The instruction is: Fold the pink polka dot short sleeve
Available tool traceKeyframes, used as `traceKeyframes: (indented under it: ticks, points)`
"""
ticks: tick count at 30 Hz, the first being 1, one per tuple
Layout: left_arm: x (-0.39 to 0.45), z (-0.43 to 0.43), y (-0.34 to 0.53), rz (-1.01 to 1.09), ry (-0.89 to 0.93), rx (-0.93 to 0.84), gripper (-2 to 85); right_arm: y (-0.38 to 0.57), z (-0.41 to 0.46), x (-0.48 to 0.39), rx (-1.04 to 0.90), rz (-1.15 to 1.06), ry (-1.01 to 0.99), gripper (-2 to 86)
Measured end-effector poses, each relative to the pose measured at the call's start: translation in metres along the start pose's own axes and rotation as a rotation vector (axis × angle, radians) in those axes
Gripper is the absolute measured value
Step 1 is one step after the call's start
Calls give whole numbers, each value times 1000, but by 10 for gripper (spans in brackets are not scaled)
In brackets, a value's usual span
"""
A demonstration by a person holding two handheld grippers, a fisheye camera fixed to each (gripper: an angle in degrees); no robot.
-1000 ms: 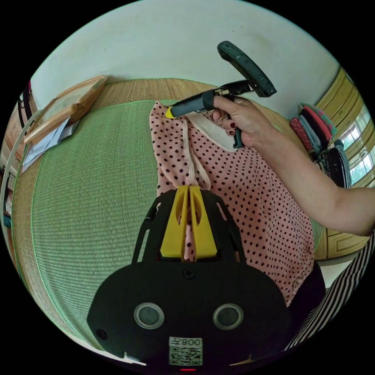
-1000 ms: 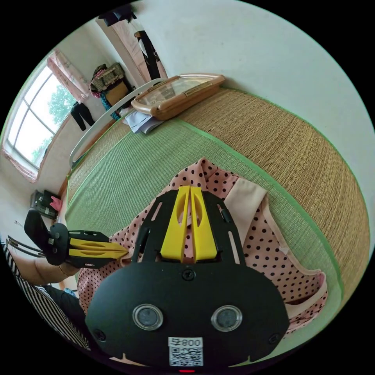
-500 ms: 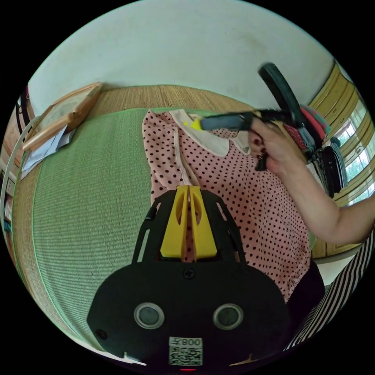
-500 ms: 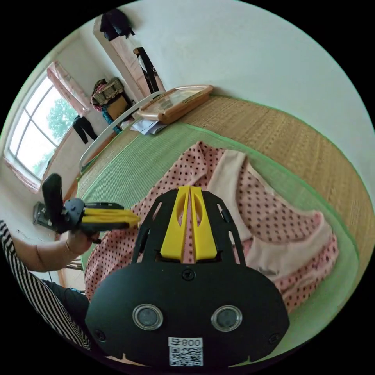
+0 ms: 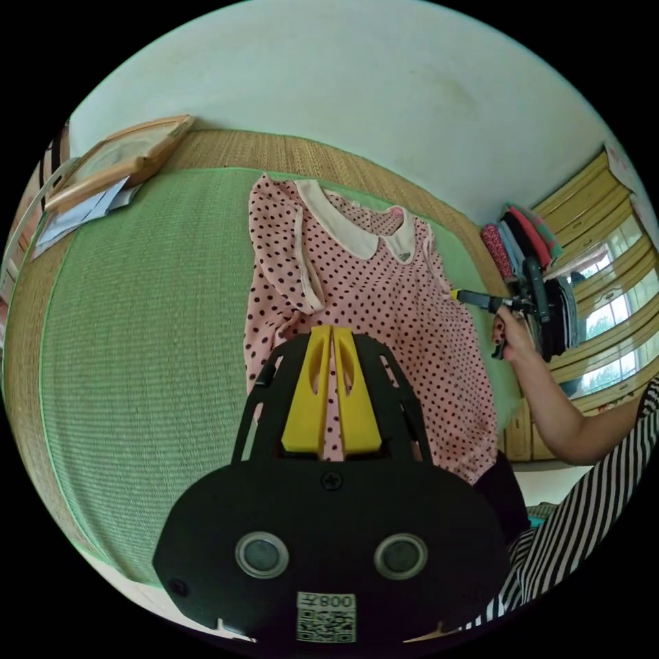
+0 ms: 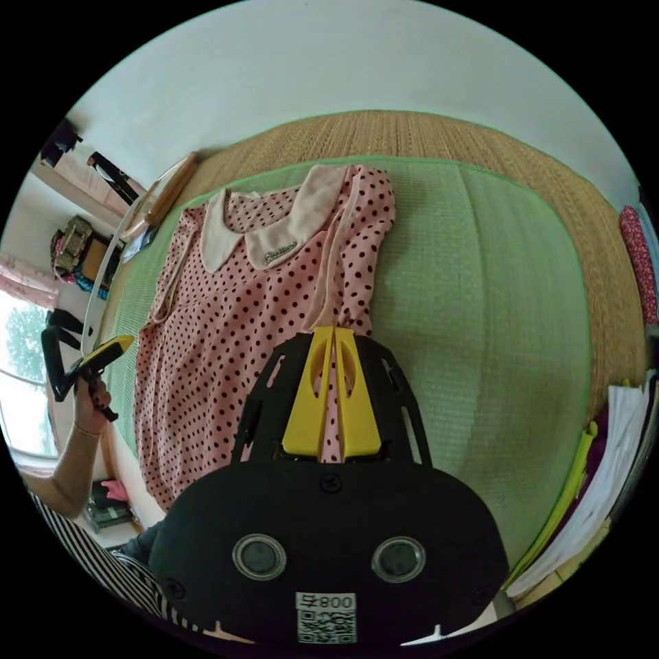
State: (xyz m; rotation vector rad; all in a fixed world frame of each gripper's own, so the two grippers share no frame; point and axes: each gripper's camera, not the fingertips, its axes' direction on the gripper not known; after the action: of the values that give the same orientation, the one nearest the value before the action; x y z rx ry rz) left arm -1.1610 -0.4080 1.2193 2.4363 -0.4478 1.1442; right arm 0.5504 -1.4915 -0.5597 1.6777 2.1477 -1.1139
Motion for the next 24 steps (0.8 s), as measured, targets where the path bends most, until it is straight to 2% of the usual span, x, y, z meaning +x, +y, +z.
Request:
traceKeyframes:
  ticks: [5, 7, 9, 13, 18, 22, 24]
  points:
    - [-29, -20, 46, -107, 100, 5, 20, 64, -51, 30, 48, 46, -23, 2]
    - [-50, -23, 83, -200, 177, -10, 41, 98, -70, 46, 59, 65, -100, 2]
    - [-64, -24, 115, -276, 197, -32, 65, 152, -87, 64, 40, 76, -203, 2]
    - [-95, -20, 190, -440, 252, -73, 93, 241, -93, 83, -45, 125, -255, 3]
    - [-110, 1, 246, -496, 293, -150, 105, 358, -88, 107, -114, 259, -351, 6]
    - [-125, 17, 269, -528, 410, -117, 111, 402, -86, 124, -126, 312, -416, 12]
    - [-127, 22, 276, -511, 406, -132, 113, 421, -89, 132, -124, 318, -421, 18]
